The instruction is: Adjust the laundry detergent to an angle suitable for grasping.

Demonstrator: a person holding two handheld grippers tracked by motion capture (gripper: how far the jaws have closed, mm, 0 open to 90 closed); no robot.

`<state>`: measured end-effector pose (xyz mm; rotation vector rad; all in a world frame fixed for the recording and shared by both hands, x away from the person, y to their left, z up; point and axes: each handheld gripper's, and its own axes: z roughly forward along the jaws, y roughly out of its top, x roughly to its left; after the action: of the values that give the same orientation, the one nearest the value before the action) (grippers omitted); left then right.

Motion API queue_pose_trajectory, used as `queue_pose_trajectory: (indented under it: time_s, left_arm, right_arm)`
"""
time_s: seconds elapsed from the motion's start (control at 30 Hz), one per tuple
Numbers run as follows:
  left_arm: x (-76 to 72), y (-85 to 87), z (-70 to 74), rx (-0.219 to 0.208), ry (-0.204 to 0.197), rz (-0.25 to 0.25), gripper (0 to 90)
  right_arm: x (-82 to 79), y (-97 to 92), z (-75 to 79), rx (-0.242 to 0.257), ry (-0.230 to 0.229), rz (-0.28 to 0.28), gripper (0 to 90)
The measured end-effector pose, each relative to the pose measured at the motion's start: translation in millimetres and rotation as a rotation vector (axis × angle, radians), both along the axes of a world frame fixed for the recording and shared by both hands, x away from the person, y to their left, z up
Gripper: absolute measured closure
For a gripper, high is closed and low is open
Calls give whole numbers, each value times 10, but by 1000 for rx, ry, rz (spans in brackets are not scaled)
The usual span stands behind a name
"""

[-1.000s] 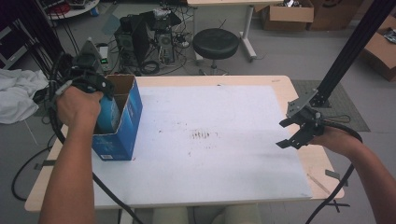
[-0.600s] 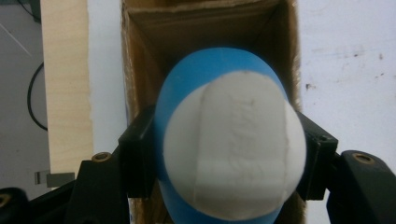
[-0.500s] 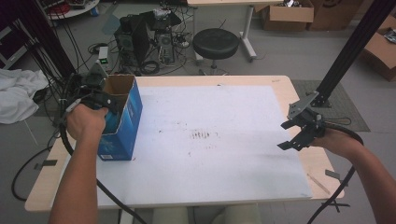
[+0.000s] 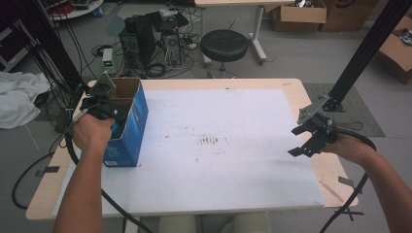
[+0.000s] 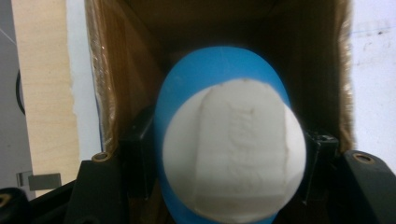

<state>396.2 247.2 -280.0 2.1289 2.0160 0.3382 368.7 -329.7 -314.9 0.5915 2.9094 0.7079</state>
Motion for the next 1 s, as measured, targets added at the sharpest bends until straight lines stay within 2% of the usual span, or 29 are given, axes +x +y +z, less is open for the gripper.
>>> queue_pose_trajectory:
  time_s: [0.07, 0.53, 0.77, 1.0]
  left_arm:
    - [-1, 10, -3, -5, -9, 3, 379]
    - [21, -12, -4, -5, 3, -22, 371]
    - [10, 15, 19, -10, -9, 0, 340]
    - [-5, 29, 46, -29, -23, 0, 320]
  right_arm:
    - [3, -3, -4, -1, -1, 0, 171]
    - [-13, 12, -83, -9, 11, 6, 170]
    - [-21, 10, -76, -7, 13, 2, 170]
    - [-26, 19, -82, -11, 13, 3, 170]
